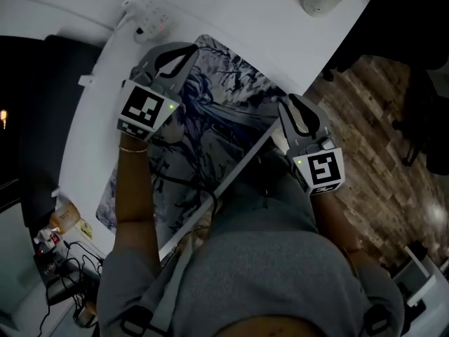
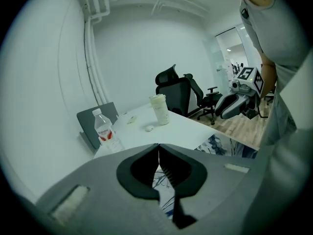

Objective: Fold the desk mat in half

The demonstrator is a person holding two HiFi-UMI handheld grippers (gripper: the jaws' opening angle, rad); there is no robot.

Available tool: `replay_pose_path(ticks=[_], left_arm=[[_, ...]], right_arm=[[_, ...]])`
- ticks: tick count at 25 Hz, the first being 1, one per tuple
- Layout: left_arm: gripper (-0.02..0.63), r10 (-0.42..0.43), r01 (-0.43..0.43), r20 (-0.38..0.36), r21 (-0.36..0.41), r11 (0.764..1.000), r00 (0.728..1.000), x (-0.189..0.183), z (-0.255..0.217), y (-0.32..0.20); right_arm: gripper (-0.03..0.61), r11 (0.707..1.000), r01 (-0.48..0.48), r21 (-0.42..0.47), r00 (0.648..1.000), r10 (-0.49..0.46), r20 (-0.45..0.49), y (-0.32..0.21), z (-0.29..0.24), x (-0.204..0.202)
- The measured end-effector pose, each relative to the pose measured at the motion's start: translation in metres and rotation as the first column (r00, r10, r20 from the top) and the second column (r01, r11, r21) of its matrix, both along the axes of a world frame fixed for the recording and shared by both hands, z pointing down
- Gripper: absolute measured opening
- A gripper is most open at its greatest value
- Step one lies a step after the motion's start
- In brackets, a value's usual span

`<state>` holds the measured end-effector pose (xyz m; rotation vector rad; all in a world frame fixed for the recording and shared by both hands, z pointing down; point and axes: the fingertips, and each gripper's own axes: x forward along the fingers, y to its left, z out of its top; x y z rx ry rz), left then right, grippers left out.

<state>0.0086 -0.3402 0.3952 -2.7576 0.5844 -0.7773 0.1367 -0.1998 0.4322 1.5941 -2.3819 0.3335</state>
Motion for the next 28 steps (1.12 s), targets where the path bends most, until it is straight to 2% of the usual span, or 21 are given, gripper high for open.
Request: replay_pose_path(ticks=[3,7,11,15,18,21,25,28], left_arm=[[0.054,0.031,-0.030,0.027,-0.043,0.999,0.999,0.006,0.016,-0.013],[0.093,0.075,-0.066,0.076,-0.110,0.992,0.994,0.012,0.043,-0.024],[0.186,0.140,-0.112,0.147,-0.185,0.976,0.979,0.018,0.075,-0.030],[0.190,0.159,-0.111,0.211,-0.222,0.969,0.965,0.015,0.100,-0.046],[0.190,0.172,-0.106,0.217,-0.287,0.952,0.961,0.015,0.113,-0.050],[0.230,0.191,-0.094,0.257,-0.344,0.934,0.947,0.013,0.124,-0.051],[0.238,0.192,-0.087,0.282,-0.345,0.935,0.940,0.016,0.133,-0.062],[0.244,0.210,-0.090,0.293,-0.374,0.923,0.933,0.019,0.137,-0.063]], right_arm=[[0.105,0.999,-0.026,-0.032,1.000,0.026,-0.010,-0.003,0.013,0.007],[0.137,0.996,-0.055,-0.069,0.998,0.055,-0.003,-0.006,0.025,0.011],[0.162,0.993,-0.065,-0.101,0.998,0.065,-0.005,-0.010,0.038,0.013],[0.184,0.988,-0.072,-0.139,0.997,0.072,-0.009,-0.012,0.053,0.011],[0.195,0.983,-0.072,-0.168,0.997,0.070,-0.014,-0.014,0.064,0.011],[0.219,0.979,-0.068,-0.190,0.998,0.066,-0.020,-0.016,0.072,0.011],[0.247,0.975,-0.066,-0.210,0.998,0.063,-0.023,-0.018,0.079,0.008],[0.255,0.971,-0.054,-0.231,0.999,0.052,-0.012,-0.018,0.084,0.003]])
